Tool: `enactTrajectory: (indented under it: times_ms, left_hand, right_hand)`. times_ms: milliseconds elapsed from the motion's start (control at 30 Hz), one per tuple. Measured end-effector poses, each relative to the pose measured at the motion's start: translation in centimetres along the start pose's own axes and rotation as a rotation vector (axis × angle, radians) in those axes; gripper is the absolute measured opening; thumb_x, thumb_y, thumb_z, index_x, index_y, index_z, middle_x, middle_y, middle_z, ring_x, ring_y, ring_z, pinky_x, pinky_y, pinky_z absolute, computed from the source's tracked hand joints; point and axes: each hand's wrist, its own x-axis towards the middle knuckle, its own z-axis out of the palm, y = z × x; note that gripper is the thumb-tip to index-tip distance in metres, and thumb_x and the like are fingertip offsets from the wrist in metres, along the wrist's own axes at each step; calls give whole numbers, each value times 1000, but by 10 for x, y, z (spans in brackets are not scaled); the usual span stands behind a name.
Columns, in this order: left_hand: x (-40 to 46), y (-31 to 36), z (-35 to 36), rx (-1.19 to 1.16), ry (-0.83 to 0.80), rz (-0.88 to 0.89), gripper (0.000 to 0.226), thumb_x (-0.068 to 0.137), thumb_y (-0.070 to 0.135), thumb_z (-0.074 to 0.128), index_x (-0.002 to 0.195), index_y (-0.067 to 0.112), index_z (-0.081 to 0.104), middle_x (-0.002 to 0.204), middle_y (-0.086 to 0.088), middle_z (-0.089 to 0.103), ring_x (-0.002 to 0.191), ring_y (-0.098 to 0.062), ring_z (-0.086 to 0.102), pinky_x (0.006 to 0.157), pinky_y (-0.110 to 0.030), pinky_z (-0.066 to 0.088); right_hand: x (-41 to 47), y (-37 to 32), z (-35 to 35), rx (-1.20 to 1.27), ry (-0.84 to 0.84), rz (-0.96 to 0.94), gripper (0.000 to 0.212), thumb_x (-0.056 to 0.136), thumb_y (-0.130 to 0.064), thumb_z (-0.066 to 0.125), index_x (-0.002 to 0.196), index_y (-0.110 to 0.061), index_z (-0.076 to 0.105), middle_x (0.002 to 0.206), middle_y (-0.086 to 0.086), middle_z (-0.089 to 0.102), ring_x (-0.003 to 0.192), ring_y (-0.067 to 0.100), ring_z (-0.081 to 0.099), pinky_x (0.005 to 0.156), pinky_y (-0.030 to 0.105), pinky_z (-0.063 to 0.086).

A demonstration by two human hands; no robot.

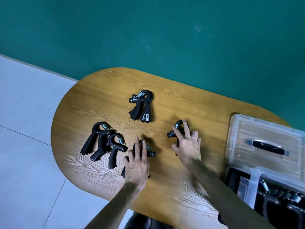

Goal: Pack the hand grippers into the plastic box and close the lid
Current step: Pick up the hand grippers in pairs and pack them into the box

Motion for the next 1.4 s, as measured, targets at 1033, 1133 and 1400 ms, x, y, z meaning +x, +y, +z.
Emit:
enactTrajectory:
  times_ms: [1033, 1133, 1400]
  left_hand:
    - [-180, 138, -132, 15, 244, 180, 75, 107, 30, 34, 157, 11, -19, 162, -20, -30, 116, -30, 40, 98, -43, 38]
    - [-186, 168, -121, 18, 241, 220, 75, 108, 31, 34, 158, 11, -19, 162, -20, -30, 114, -29, 40, 97, -42, 38]
    - [-199, 278, -84, 16, 235, 308, 70, 108, 28, 34, 160, 11, -11, 164, -20, -23, 107, -29, 43, 93, -43, 40]
  right_hand:
    - [-259, 20, -112, 110, 470, 109, 74, 83, -28, 65, 152, -35, 38, 169, 0, 4, 101, 27, 34, 91, 43, 50]
    - [-275, 51, -114, 130, 486, 137, 75, 80, -26, 65, 150, -35, 41, 169, 1, 8, 96, 25, 33, 85, 42, 51]
    - [-318, 161, -113, 206, 512, 217, 81, 76, -21, 72, 150, -34, 42, 168, 2, 12, 103, 29, 35, 87, 46, 53]
